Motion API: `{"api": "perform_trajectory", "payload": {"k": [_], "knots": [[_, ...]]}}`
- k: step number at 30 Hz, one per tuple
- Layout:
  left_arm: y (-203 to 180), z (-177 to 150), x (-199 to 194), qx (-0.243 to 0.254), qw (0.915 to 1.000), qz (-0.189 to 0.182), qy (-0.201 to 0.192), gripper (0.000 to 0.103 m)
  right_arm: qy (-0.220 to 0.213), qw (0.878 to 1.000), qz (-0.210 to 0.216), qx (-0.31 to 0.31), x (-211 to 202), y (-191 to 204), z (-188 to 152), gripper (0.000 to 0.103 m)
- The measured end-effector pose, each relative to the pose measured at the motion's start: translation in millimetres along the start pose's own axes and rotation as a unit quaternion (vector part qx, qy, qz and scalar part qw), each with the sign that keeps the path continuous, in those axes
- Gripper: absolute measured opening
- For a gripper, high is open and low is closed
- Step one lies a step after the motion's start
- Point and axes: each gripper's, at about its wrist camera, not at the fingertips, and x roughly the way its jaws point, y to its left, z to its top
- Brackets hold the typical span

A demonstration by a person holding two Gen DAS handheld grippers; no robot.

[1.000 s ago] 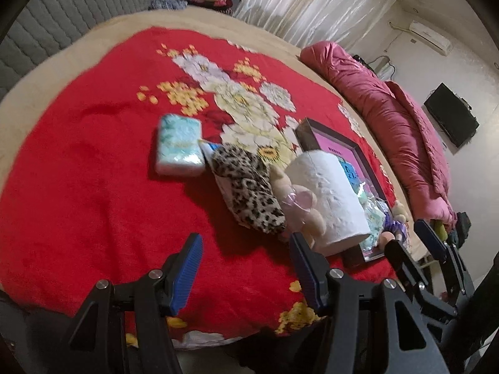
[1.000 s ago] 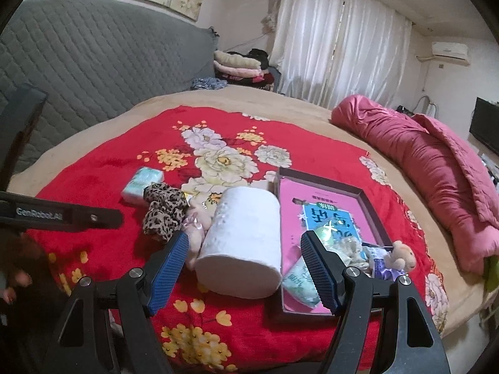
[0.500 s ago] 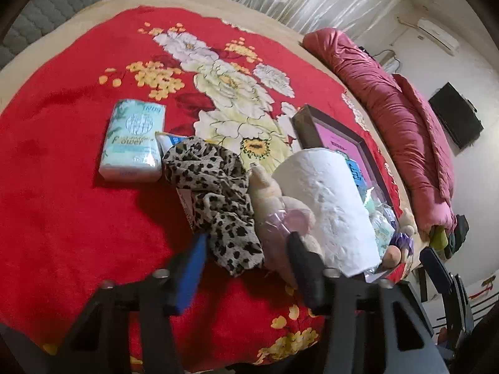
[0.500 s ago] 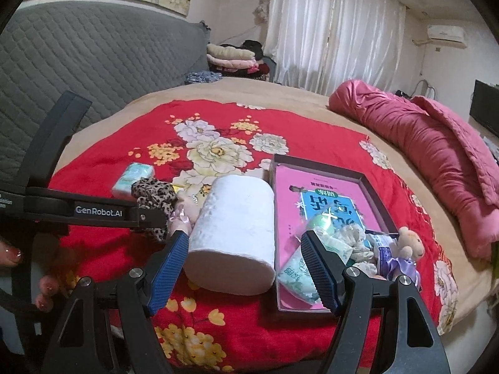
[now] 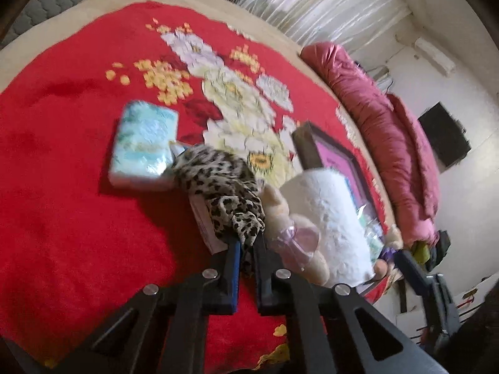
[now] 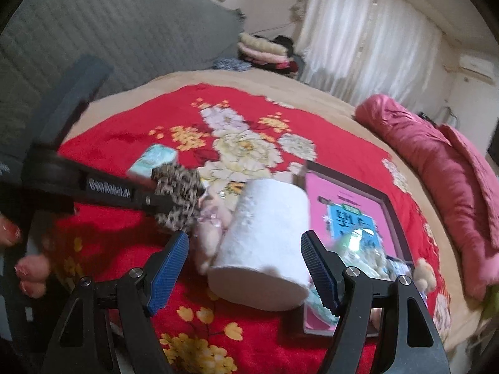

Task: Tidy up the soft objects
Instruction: 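Grasp the leopard scrunchie with the left tool while the right grasps the pink-bowed bunny, then carry the scrunchie in the left tool while the right carries the bunny to the tray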

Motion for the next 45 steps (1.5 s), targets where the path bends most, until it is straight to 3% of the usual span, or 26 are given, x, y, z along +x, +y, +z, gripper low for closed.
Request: {"api": "perform_trajectory", "payload": {"k": [3,7,9,12,15,18,21,24,28,30,40,45], "knots": [[7,4,-16,-0.006,0.9996,-0.017,-0.023,0.007,0.017,0.999,0.006,-0.034,12,13,6,0.076],[20,9,-39,-0.005,0.9983,-0.022,-0.053,0.007,0.05,0.99,-0.012,-0.13,34,43,14,0.076],[26,11,-46,-0.006,0.998,-0.022,-0.06,0.007,0.069,0.98,-0.031,-0.184,46,58,15,0.076],[35,13,-50,-0.017,0.9976,-0.024,-0.063,0.007,0.092,0.954,-0.064,-0.277,66,83,8,0.076],[44,16,-54,-0.029,0.9968,-0.026,-0.069,0.007,0.112,0.932,-0.092,-0.332,86,97,-1,0.076],[52,19,-58,-0.042,0.9959,-0.029,-0.075,0.007,0.122,0.922,-0.11,-0.351,100,99,-7,0.075],[58,19,-59,-0.05,0.9953,-0.031,-0.077,0.007,0.131,0.919,-0.117,-0.352,113,93,-9,0.074],[58,20,-59,-0.049,0.9953,-0.034,-0.076,0.007,0.134,0.919,-0.119,-0.352,121,89,-8,0.069],[54,19,-57,-0.042,0.9959,-0.036,-0.072,0.007,0.135,0.92,-0.117,-0.349,126,88,-7,0.049],[52,18,-56,-0.038,0.9962,-0.035,-0.07,0.007,0.132,0.923,-0.115,-0.343,127,87,-7,0.046],[47,17,-56,-0.028,0.9964,-0.033,-0.073,0.007,0.06,0.971,-0.053,-0.226,83,68,2,0.043],[41,15,-59,-0.02,0.9963,-0.042,-0.072,0.007,0.031,0.986,-0.035,-0.161,59,60,7,0.043]]}}
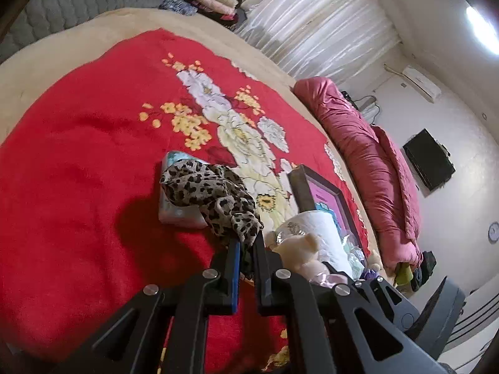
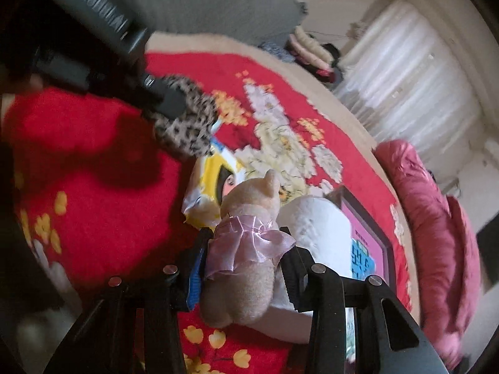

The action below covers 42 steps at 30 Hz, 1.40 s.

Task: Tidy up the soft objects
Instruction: 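Carry the scrunchie in the left tool while the right carries the bunny to the tray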

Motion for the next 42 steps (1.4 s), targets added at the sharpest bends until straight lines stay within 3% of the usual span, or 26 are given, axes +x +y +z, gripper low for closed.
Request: {"api": "perform_trajectory", "payload": {"k": [5,13,26,33,42], "knots": [[-16,-4,-5,0.031,0.9995,0.002,-0.007,0.007,-0.024,0.997,0.019,0.073,-18,-13,1,0.043],[-46,-21,-9,0.074,0.9972,0.001,-0.006,0.007,-0.052,0.993,0.015,0.109,-43,-29,-3,0.043],[-76,-45,-10,0.134,0.9896,0.052,-0.003,0.007,-0.072,0.982,0.024,0.173,-70,-62,-22,0.043],[-88,-53,-14,0.15,0.9869,0.06,-0.006,0.007,-0.079,0.975,0.026,0.204,-75,-80,-29,0.043],[-123,-65,-9,0.189,0.9809,0.043,-0.001,0.007,-0.089,0.964,0.019,0.249,-80,-109,-48,0.043]]}}
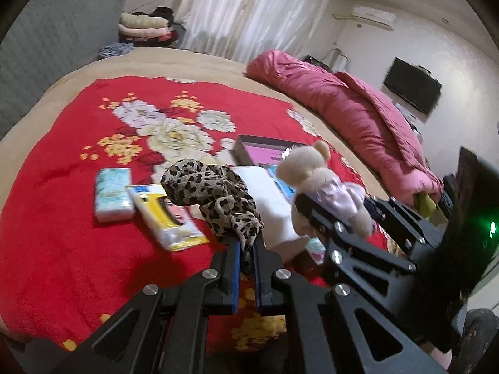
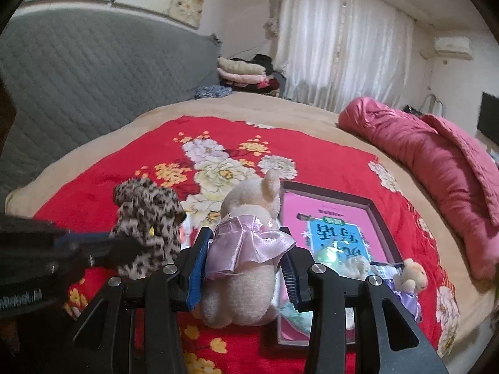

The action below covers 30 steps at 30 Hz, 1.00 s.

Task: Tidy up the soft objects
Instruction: 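Carry the scrunchie in the left tool while the right carries the bunny to the tray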

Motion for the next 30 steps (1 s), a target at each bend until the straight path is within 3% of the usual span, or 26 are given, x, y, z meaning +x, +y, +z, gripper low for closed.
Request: {"api": "perform_trajectory", "payload": {"k": [11,16,30], "knots": [[-46,-6,18,0.036,0.9989,-0.019,0.023,0.007,-0.002,0.993,-0.066,0.101,-4,-86,-19,0.043],[-65,-1,27,0.05,0.9978,-0.034,0.026,0.007,0.001,0.986,-0.075,0.149,-4,-122,-31,0.044],[-130,-1,86,0.107,0.9888,-0.067,0.08,0.007,-0.001,0.975,-0.096,0.198,-1,-162,-46,0.044]]}}
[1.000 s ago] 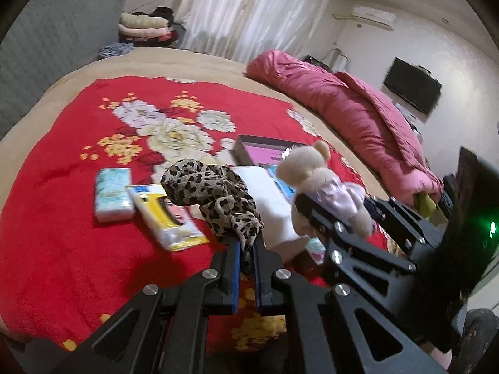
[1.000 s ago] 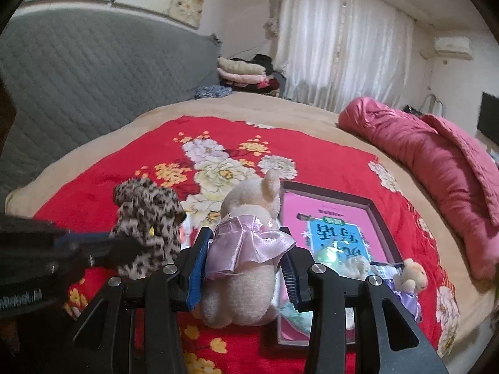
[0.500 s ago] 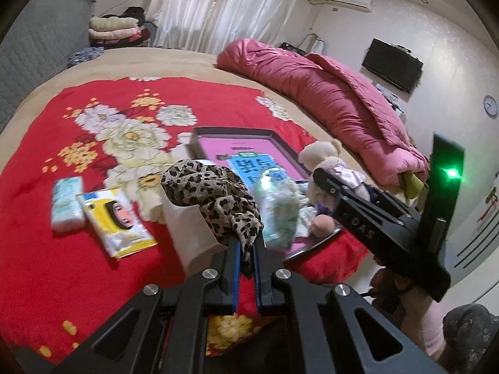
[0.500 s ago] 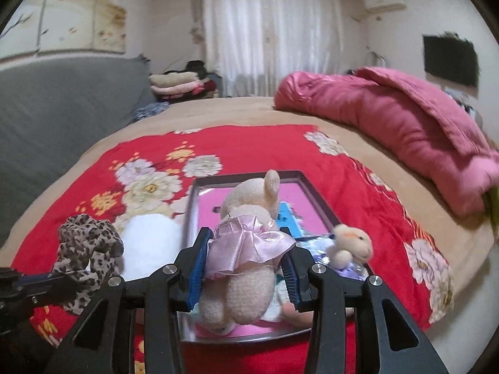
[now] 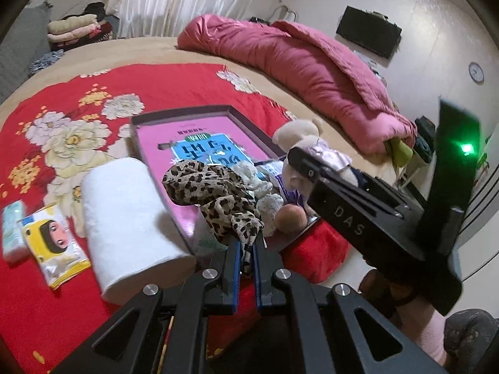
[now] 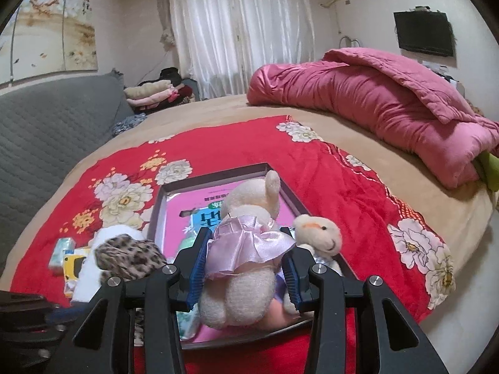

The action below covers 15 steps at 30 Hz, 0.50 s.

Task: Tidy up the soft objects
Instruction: 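Carry the scrunchie in the left tool while the right carries the bunny to the tray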

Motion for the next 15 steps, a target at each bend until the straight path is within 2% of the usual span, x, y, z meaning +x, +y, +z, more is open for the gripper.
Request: {"api": "perform_trajectory", "payload": {"k": [7,15], "knots": [[-3,3,29,0.007,0.9996,-0.001,0.025,0.007,0.006,1.0,0.004,0.002,8,-6,-2,0.044],[4,8,53,-0.008,0.9987,-0.016,0.047,0.007,0.027,0.999,0.023,-0.003,28,-2,-4,0.045]]}}
